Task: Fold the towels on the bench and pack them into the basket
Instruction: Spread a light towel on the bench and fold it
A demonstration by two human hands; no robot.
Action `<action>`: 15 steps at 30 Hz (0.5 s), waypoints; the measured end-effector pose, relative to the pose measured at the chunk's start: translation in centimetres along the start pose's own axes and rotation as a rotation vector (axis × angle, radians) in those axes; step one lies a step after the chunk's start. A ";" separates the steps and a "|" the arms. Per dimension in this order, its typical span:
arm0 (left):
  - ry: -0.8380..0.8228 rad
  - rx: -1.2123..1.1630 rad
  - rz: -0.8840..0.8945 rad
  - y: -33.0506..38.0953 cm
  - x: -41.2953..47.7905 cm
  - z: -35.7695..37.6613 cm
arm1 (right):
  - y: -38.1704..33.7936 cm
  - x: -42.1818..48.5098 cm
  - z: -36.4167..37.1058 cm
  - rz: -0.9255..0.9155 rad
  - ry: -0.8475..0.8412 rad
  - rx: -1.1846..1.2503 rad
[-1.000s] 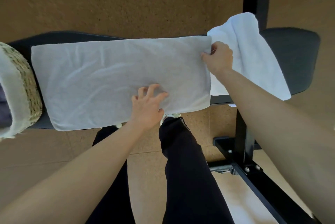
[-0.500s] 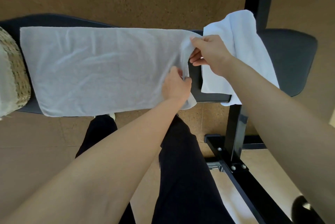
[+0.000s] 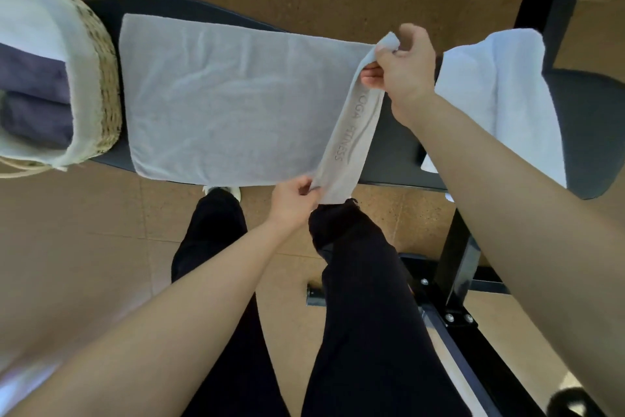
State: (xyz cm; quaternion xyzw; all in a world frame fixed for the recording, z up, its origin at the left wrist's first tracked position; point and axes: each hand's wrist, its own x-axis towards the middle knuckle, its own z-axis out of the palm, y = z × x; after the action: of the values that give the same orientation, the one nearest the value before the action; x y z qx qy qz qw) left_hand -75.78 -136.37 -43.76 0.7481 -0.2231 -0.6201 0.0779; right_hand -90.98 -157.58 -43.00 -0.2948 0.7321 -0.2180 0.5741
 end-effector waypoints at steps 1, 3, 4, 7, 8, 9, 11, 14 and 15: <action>-0.001 -0.033 -0.005 -0.7 -0.4 -1.4 | -0.2 -0.3 1.1 -0.033 -0.016 0.009; -0.009 -0.109 -0.021 -2.0 -1.1 -3.9 | -0.9 -1.1 3.2 -0.099 -0.042 -0.023; -0.007 -0.150 -0.033 -2.7 -1.5 -5.0 | -1.3 -1.4 4.4 -0.120 -0.043 -0.064; 0.017 -0.244 -0.061 -4.7 -2.3 -8.2 | -2.2 -2.1 7.9 -0.165 -0.047 -0.160; 0.027 -0.274 -0.070 -5.1 -2.5 -9.2 | -2.5 -2.4 9.0 -0.181 -0.071 -0.183; 0.039 -0.304 -0.082 -5.5 -2.6 -10.1 | -2.7 -2.6 10.2 -0.211 -0.098 -0.220; 0.057 -0.386 -0.103 -6.0 -2.9 -11.7 | -3.1 -3.1 12.5 -0.299 -0.132 -0.410; 0.101 -0.507 -0.146 -6.5 -3.3 -13.7 | -3.8 -3.9 15.5 -0.434 -0.141 -0.613; 0.123 -0.536 -0.160 -6.8 -3.4 -14.4 | -4.0 -3.9 16.4 -0.474 -0.138 -0.651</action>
State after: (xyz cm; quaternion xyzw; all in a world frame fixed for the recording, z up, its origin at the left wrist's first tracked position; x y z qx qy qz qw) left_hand -60.79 -131.17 -40.28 0.7523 0.0137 -0.6146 0.2368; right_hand -73.67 -157.54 -41.60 -0.6357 0.6342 -0.0809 0.4326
